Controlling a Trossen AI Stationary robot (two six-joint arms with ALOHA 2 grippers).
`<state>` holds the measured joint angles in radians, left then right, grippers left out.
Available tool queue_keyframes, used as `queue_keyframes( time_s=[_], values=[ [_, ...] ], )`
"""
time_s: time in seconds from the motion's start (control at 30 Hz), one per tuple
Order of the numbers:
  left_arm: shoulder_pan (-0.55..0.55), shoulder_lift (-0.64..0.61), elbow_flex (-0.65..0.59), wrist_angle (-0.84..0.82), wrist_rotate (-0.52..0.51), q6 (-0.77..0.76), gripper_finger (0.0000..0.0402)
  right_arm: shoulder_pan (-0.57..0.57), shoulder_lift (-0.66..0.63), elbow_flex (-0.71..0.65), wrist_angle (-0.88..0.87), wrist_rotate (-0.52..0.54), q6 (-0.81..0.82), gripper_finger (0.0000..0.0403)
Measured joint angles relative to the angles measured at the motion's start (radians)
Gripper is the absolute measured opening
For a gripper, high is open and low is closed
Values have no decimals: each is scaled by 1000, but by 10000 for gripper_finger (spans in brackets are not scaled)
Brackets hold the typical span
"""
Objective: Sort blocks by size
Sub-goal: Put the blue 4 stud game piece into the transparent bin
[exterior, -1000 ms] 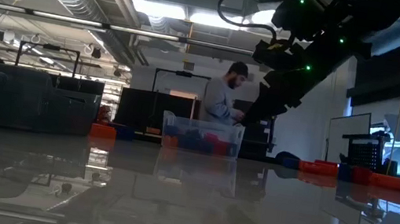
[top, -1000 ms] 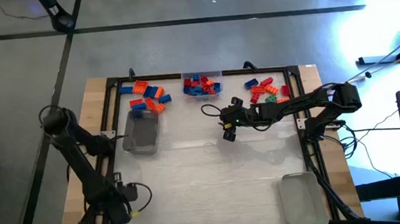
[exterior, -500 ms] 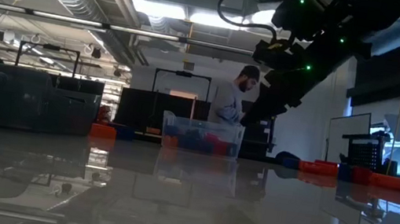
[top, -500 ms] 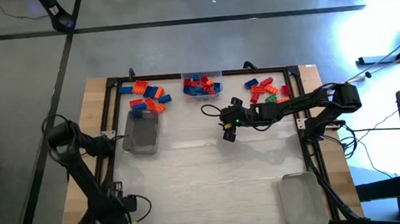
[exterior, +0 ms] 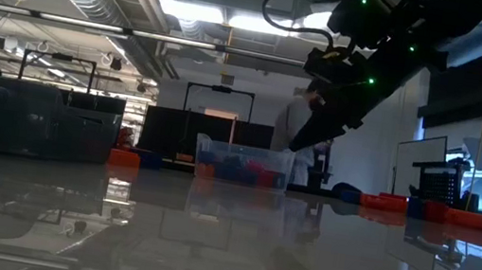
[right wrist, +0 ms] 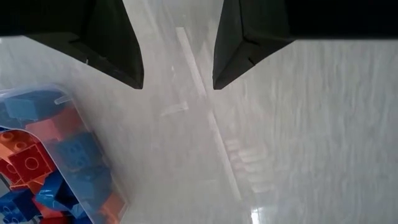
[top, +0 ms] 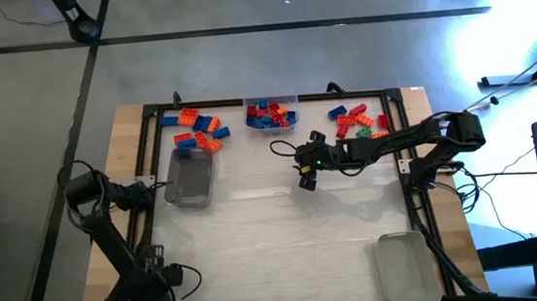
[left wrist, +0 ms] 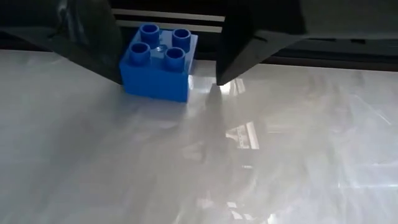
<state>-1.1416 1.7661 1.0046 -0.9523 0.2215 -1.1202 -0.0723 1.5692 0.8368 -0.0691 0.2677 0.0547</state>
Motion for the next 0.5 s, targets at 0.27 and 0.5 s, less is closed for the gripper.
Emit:
queue_keyframes(
  time_s=[0.27,0.5],
  values=[
    [0,0,-4,0,6,-33,123,0,0,0,0,0,0,193],
    [56,-57,7,-38,2,-59,123,0,0,0,-15,0,0,193]
  ],
)
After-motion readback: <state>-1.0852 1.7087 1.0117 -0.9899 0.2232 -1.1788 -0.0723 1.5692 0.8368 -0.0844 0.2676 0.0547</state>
